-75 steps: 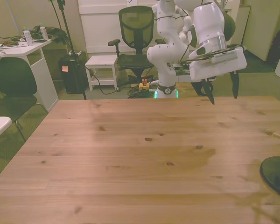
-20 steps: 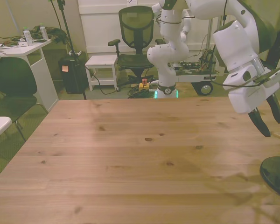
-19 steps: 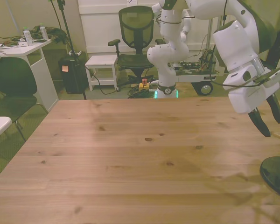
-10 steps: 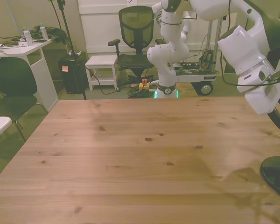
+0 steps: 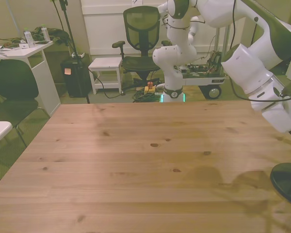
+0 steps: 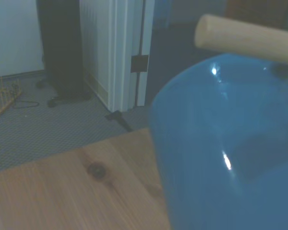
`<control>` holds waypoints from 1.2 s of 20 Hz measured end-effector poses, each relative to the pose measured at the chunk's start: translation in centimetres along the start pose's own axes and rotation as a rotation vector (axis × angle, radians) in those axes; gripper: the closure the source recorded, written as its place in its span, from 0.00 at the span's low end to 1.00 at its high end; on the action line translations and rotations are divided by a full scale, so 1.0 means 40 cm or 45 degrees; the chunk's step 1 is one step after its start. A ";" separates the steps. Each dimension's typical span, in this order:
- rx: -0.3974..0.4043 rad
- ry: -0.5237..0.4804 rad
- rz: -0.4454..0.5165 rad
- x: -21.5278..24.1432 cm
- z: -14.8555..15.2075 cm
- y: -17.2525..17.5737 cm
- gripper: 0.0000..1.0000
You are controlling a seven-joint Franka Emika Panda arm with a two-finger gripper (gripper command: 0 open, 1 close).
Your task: Unload the mug
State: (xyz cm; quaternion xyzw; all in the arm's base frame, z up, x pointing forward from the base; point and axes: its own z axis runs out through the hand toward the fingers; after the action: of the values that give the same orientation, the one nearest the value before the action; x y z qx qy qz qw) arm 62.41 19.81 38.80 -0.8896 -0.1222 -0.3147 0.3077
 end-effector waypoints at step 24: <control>0.149 0.068 -0.130 0.007 0.034 -0.069 1.00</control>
State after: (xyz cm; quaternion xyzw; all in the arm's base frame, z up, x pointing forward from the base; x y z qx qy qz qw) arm 62.14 22.80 39.45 -0.8540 -0.1773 -0.3459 0.3458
